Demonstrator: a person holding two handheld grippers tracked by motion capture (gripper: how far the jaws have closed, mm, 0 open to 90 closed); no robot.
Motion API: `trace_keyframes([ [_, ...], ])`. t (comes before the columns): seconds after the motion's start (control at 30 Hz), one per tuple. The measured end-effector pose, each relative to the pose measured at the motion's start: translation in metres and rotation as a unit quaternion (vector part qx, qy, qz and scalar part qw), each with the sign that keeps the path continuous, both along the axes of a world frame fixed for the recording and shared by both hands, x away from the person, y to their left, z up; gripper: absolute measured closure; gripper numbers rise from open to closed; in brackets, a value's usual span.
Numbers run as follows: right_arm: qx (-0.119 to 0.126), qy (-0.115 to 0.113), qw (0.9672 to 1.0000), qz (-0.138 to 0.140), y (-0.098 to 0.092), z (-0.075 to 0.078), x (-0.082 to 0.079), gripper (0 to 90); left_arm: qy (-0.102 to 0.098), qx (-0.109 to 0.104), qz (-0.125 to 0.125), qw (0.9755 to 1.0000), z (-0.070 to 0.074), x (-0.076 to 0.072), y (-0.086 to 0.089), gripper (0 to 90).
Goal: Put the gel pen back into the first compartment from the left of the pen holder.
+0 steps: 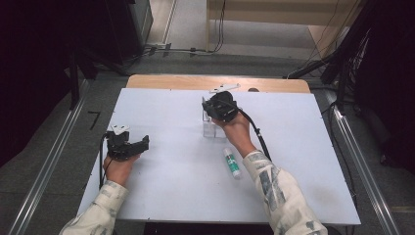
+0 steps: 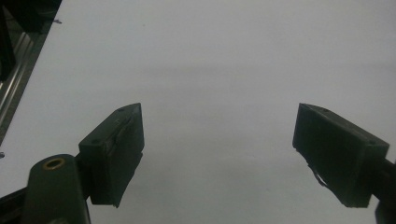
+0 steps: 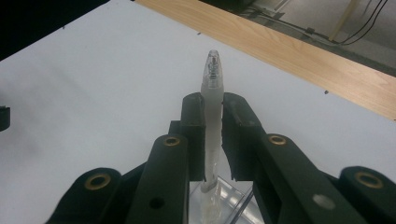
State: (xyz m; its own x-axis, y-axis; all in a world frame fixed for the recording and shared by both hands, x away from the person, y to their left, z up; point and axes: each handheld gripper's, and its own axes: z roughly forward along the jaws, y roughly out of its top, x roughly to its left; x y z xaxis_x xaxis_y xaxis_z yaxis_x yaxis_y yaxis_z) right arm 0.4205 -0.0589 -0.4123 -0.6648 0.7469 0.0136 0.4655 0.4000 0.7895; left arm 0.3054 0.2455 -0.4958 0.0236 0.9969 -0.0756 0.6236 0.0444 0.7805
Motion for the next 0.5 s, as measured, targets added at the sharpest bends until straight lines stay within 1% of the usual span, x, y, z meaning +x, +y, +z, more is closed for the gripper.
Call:
trace_keyframes([
  [0.13, -0.002, 0.002, 1.0000, 0.001, -0.001, -0.003, -0.001, 76.9, 0.000, -0.001, 0.000, 1.0000, 0.000, 0.000, 0.000, 16.9],
  [0.17, -0.001, 0.003, 1.0000, 0.000, -0.001, -0.004, -0.001, 75.5, 0.000, -0.001, 0.000, 1.0000, 0.000, 0.000, 0.000, 17.0],
  [0.2, -0.001, 0.004, 1.0000, 0.002, -0.002, -0.004, -0.001, 70.5, 0.000, -0.001, 0.000, 1.0000, 0.000, 0.000, 0.000, 17.0],
  [0.3, -0.001, 0.004, 1.0000, 0.004, -0.003, -0.006, -0.002, 67.9, 0.000, -0.001, 0.000, 1.0000, 0.000, 0.000, 0.000, 17.0],
  [0.37, 0.004, 0.007, 1.0000, 0.003, -0.006, -0.006, -0.002, 65.6, 0.001, 0.000, -0.001, 1.0000, 0.000, 0.000, 0.000, 16.9],
  [0.5, 0.014, 0.006, 0.9999, 0.007, -0.012, -0.004, -0.004, 56.8, 0.002, 0.001, -0.001, 1.0000, 0.000, 0.000, 0.000, 16.9],
])
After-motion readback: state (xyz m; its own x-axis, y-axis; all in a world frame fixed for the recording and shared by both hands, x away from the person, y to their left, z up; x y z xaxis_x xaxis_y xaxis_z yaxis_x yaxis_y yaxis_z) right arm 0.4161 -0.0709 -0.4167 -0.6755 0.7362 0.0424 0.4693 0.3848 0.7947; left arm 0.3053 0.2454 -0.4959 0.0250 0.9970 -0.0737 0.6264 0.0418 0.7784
